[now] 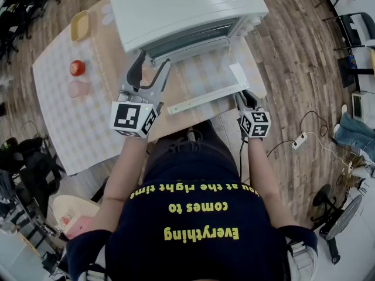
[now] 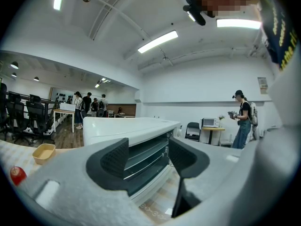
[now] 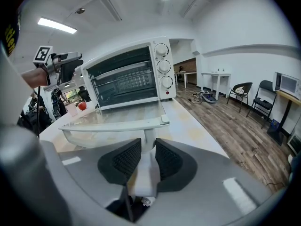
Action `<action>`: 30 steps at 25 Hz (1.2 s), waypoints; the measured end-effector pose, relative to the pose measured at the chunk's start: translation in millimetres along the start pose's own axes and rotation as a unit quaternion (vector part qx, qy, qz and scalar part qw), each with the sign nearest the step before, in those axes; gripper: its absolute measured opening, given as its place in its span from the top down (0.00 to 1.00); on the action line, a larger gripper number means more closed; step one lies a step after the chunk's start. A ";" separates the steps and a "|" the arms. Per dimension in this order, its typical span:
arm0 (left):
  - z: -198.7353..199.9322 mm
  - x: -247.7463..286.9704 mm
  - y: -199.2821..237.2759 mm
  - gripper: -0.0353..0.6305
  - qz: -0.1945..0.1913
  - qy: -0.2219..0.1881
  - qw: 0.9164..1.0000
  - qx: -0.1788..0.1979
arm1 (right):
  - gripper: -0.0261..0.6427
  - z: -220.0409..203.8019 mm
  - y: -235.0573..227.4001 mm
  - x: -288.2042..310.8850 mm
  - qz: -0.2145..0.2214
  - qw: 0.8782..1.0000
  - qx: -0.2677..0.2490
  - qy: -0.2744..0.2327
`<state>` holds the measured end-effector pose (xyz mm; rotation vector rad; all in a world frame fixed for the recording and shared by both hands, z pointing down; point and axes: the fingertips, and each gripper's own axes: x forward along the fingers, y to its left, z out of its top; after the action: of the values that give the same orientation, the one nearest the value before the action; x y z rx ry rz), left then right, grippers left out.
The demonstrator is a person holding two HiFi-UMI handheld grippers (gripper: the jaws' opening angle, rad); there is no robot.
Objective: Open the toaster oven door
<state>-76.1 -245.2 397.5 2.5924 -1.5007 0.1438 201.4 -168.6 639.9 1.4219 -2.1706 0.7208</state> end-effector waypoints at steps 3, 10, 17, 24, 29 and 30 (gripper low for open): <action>0.1 0.0 -0.8 0.55 -0.001 -0.001 1.000 0.000 | 0.79 1.3 0.3 -0.2 0.000 1.000 -0.001 -0.002; 0.9 -1.1 -2.4 0.55 -0.001 -0.001 1.000 0.001 | 0.79 2.0 -0.1 1.5 -0.002 1.000 -0.002 0.001; 0.8 -1.0 -2.4 0.55 0.000 0.000 1.000 0.001 | 0.79 -0.2 0.2 -1.7 0.001 1.000 0.000 0.003; 0.3 -0.3 -3.9 0.55 -0.002 0.000 1.000 0.001 | 0.78 1.3 2.8 -4.2 0.004 1.000 0.001 0.002; 0.9 1.0 -3.8 0.55 -0.003 -0.001 1.000 0.001 | 0.78 1.9 3.0 -7.2 0.005 1.000 -0.005 0.003; 1.1 1.4 -3.7 0.55 -0.003 -0.001 1.000 0.001 | 0.78 1.5 1.9 -8.4 0.005 1.000 -0.009 0.005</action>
<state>-72.1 -244.8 396.4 2.5987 -1.4942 0.1419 202.6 -163.0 633.2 1.3973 -2.1718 0.7099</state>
